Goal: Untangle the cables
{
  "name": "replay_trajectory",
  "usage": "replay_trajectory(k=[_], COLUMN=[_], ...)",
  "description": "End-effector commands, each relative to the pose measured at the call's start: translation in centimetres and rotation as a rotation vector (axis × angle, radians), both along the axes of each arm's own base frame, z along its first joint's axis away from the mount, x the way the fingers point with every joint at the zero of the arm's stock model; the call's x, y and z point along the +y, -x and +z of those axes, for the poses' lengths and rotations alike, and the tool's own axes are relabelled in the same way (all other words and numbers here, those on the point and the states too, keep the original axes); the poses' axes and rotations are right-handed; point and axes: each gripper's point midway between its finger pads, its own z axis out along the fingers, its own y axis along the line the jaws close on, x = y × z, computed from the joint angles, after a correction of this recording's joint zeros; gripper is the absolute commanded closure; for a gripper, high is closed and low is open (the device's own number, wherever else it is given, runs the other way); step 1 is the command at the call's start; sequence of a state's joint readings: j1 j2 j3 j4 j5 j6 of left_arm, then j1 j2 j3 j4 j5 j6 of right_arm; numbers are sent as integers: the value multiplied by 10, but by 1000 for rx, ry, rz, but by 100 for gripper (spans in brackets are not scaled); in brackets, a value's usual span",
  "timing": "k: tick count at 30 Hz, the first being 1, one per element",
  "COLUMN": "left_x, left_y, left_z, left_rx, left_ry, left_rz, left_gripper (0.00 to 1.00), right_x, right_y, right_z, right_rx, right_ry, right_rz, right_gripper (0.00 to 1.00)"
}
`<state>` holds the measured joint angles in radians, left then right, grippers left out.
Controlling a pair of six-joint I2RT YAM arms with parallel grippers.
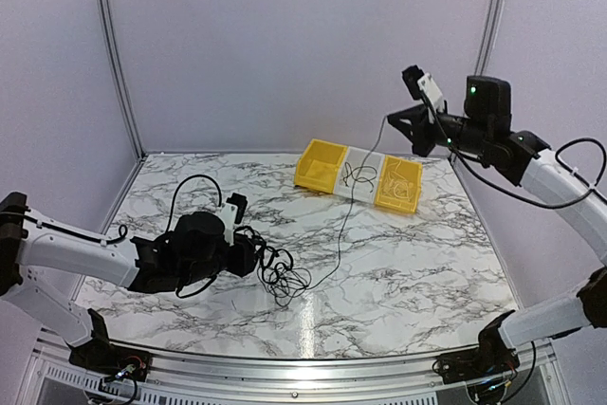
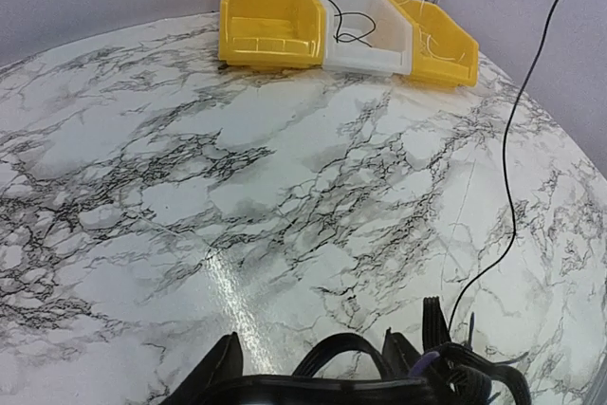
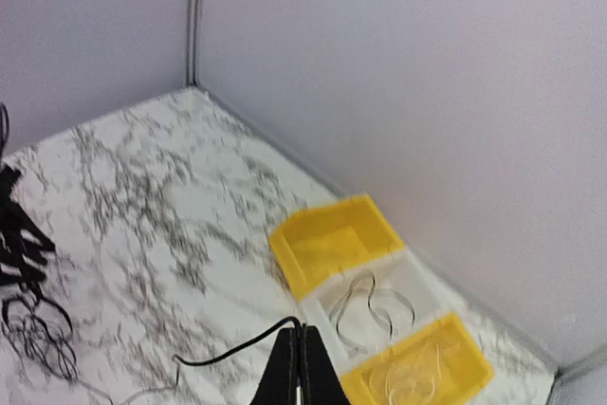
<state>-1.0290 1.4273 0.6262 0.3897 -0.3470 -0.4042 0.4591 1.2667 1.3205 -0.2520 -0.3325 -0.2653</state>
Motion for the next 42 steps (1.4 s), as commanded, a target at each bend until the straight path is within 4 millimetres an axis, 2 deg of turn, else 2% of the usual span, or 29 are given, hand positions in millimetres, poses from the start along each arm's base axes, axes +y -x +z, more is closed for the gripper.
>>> replay_trajectory(k=[1, 2, 3, 4, 5, 6, 7, 9, 12, 16, 19, 22, 26, 30, 33, 35, 42], left_x=[28, 30, 31, 30, 29, 27, 24, 16, 10, 9, 13, 14, 7, 3, 2, 2, 7], left_y=[4, 5, 5, 6, 7, 8, 10, 17, 28, 36, 38, 41, 52, 58, 62, 65, 64], left_z=[-12, -13, -16, -19, -23, -27, -32, -39, -48, -50, -53, -62, -71, -76, -81, -83, -81], left_rx=[21, 29, 39, 53, 72, 95, 122, 177, 255, 289, 298, 333, 428, 497, 539, 566, 592], left_ry=[-93, -96, -105, -113, -119, -128, -137, -158, -192, -184, -182, -184, -176, -156, -140, -127, -116], left_rz=[51, 60, 62, 64, 63, 57, 42, -4, -61, -88, -78, -77, -116, -108, -101, -98, -52], left_gripper=[46, 44, 43, 41, 39, 37, 36, 34, 33, 32, 30, 27, 18, 19, 19, 19, 19], right_x=[-69, -81, -90, -95, -98, -100, -101, -96, -80, -52, -22, 6, 28, 47, 57, 60, 61], right_y=[15, 16, 23, 30, 39, 48, 55, 76, 107, 123, 118, 114, 100, 79, 64, 62, 70], right_z=[-56, -82, -99, -120, -150, -171, -189, -214, -232, -253, -264, -286, -303, -312, -320, -329, -360], right_rx=[138, 179, 194, 215, 253, 260, 290, 275, 218, 142, 138, 170, 150, 131, 144, 142, 166], right_ry=[42, 83, 122, 169, 236, 318, 356, 470, 592, 728, 727, 750, 787, 819, 840, 866, 942], right_rz=[-154, -173, -163, -140, -101, -56, -30, 123, 347, 529, 580, 660, 713, 718, 718, 753, 891], right_gripper=[100, 100, 95, 81, 70, 61, 55, 48, 41, 41, 41, 39, 39, 40, 43, 43, 50])
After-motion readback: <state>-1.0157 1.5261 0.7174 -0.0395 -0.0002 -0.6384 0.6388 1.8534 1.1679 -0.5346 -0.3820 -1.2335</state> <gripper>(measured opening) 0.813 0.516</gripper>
